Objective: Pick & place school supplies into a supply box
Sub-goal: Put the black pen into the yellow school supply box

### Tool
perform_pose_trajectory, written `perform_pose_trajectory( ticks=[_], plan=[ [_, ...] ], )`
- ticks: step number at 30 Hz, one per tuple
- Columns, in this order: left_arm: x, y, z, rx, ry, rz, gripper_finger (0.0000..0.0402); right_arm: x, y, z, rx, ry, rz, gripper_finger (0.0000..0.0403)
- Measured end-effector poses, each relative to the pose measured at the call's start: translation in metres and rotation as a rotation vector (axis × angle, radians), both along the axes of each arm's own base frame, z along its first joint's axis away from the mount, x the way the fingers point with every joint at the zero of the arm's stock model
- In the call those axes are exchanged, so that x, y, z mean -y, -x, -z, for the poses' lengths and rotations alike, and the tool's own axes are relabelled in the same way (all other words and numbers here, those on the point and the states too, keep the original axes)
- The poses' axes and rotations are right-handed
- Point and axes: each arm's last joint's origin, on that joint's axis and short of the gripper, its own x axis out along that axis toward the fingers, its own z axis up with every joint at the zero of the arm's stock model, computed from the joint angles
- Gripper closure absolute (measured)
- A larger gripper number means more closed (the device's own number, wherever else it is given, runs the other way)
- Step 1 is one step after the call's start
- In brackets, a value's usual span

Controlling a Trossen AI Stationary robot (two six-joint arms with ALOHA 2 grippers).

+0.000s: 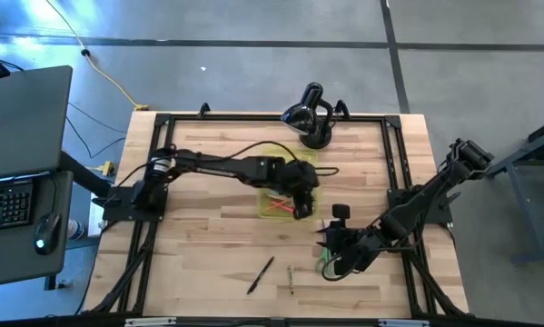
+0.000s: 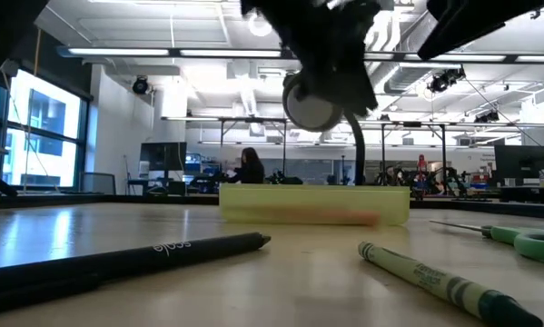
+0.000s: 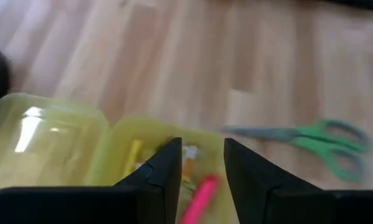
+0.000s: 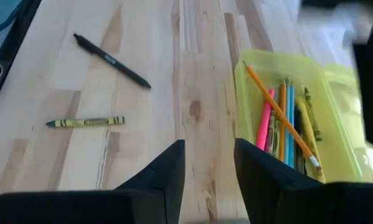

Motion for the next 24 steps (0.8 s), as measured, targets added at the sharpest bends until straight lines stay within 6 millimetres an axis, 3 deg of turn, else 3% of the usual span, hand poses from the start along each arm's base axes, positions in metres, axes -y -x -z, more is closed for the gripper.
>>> perform_pose_trajectory(
  ticks=[2, 6, 10, 14, 16, 19, 24],
  plan=[
    [0.014, 0.001, -0.019, 0.008, 0.006, 0.063, 0.025, 0.0, 0.002, 0.001, -0.019, 0.015, -0.003, 0.0285],
    [0.051, 0.027, -0.061, -0.061, -0.076, 0.129, 0.025, -0.006, 0.011, 0.003, -0.035, 0.023, 0.002, 0.0285],
    [0.089, 0.067, -0.09, -0.115, -0.221, 0.032, 0.025, -0.013, 0.022, 0.005, -0.024, 0.02, 0.04, 0.0285],
    [0.137, 0.106, -0.1, -0.077, -0.296, -0.127, 0.025, -0.02, 0.03, 0.004, 0.016, 0.034, 0.07, 0.0285],
    [0.163, 0.128, -0.093, -0.08, -0.365, -0.184, 0.025, -0.022, 0.033, 0.004, 0.042, 0.042, 0.084, 0.0285],
    [0.2, 0.154, -0.074, 0.063, -0.422, -0.324, 0.025, -0.025, 0.035, 0.003, 0.068, 0.052, 0.091, 0.0285],
    [0.242, 0.186, -0.018, 0.494, -0.377, -0.537, 0.025, -0.027, 0.037, 0.002, 0.09, 0.068, 0.088, 0.0285]
  ],
)
